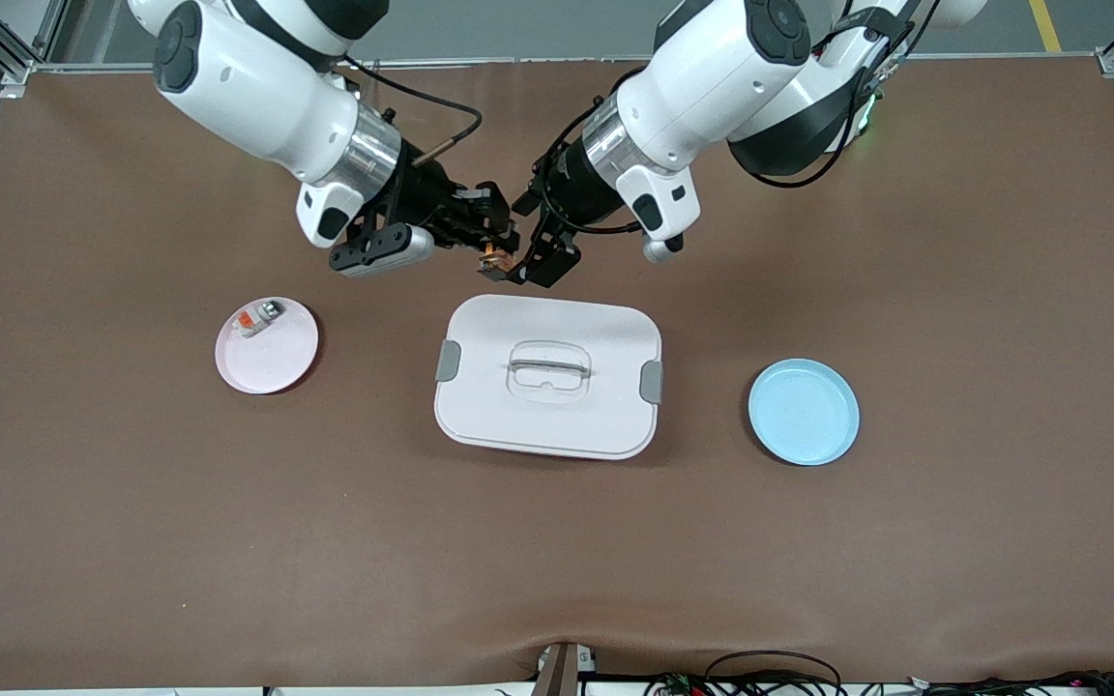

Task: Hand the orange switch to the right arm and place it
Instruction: 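Open the left gripper and pull it back from the switch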

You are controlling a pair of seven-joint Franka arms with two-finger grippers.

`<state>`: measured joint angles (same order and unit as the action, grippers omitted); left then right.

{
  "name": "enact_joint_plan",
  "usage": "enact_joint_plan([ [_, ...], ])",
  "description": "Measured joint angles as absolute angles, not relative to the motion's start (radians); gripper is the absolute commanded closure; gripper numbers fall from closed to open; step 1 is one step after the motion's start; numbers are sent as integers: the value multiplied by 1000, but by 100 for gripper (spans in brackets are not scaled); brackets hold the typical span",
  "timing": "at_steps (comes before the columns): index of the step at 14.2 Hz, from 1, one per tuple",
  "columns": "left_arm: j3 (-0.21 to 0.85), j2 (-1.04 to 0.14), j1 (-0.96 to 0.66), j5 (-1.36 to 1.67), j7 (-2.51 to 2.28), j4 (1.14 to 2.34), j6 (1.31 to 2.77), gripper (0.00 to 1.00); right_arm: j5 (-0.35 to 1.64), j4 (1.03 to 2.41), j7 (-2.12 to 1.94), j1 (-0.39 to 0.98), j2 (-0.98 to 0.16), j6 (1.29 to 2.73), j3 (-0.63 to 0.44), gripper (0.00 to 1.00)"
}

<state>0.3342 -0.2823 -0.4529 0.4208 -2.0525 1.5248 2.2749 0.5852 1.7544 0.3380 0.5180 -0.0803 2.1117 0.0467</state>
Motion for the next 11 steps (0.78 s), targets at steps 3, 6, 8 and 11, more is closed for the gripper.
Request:
enact_joint_plan([
  [3,334,-275,-448,385,-2052,1535,2274,0,561,1752,90,447,-83,1991,42,100],
  [6,334,-237,-437,313,-2046,1596,2274,0,440,1752,-253,386,-86,1914,40,100],
  [8,334,-198,-419,282,-2013,1659,2273,0,339,1752,-405,354,-89,1865,39,100],
  [11,333,-137,-374,278,-1884,1765,2271,0,230,1752,-632,301,-89,1816,38,100],
])
